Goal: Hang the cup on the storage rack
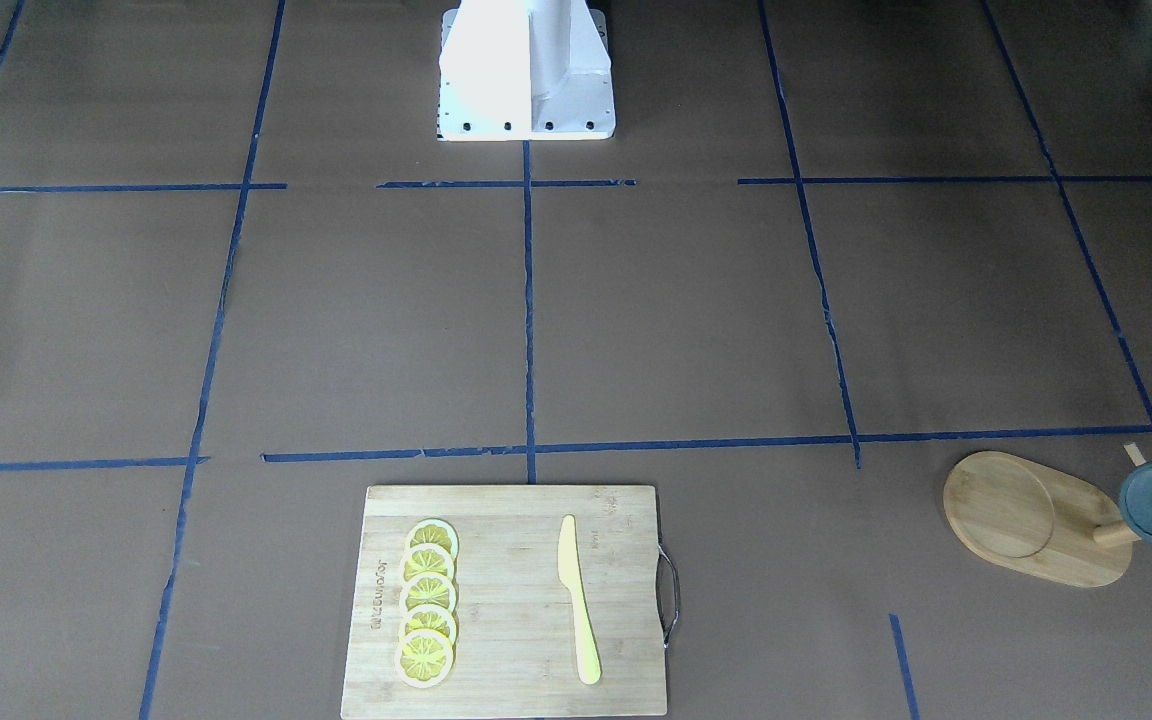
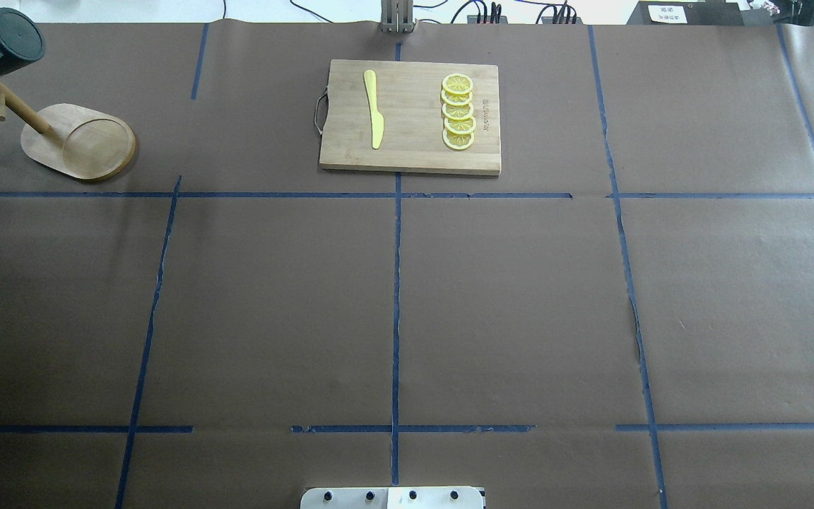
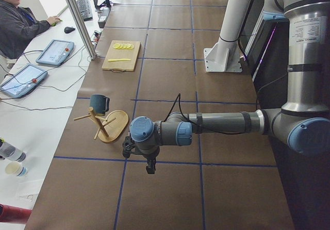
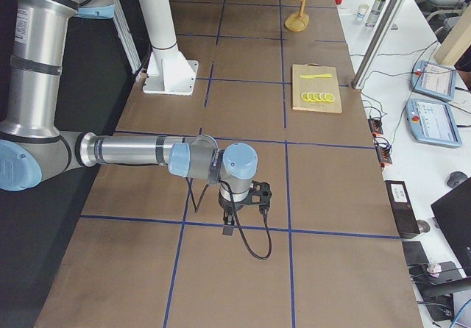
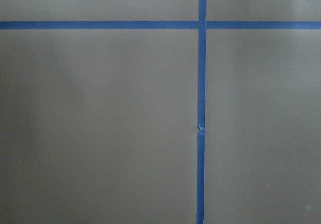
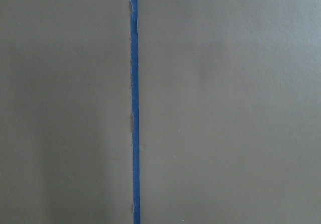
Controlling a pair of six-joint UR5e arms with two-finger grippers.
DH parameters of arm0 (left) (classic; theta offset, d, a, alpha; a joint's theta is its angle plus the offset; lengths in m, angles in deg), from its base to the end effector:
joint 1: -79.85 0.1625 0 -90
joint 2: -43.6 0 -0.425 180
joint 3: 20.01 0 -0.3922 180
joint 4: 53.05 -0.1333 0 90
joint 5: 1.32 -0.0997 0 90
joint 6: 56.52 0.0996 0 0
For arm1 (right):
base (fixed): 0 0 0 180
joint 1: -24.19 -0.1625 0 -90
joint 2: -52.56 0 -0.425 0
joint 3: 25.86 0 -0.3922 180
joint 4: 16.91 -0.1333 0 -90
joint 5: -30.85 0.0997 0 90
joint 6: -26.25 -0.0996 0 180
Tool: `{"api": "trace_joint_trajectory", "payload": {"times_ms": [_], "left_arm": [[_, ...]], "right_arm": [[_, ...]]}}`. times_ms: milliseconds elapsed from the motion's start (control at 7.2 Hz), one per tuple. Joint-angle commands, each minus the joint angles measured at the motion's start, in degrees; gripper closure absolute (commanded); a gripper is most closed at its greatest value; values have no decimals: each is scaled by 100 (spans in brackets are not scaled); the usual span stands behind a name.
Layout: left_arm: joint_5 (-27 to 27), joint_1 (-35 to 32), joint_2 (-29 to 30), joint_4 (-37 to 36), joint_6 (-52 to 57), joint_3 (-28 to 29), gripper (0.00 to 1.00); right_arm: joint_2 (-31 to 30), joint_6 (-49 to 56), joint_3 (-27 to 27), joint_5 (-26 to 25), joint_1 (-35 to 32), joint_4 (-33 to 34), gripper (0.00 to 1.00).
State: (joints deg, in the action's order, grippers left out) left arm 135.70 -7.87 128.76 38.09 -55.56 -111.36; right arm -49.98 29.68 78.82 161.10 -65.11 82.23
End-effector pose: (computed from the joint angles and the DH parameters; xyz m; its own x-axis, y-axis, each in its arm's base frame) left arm -0.0424 -0.4545 0.6818 0.6816 0.0139 -0.7316 -0.0512 0.9983 -0.0288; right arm 0.0642 -0.3902 0.6503 0.7620 0.0099 0.6475 0.0578 0.9948 -0.0833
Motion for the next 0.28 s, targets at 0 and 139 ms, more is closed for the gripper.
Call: {"api": "trace_joint_trajectory", "payload": {"times_ms": [0, 139], "left_arm": [[0, 1, 1, 0, 9, -15, 0], [0, 1, 1, 0, 9, -15, 0]], "right_arm": [[15, 0, 8, 1, 0, -9, 0], [15, 0, 8, 10, 0, -9, 0]]}}
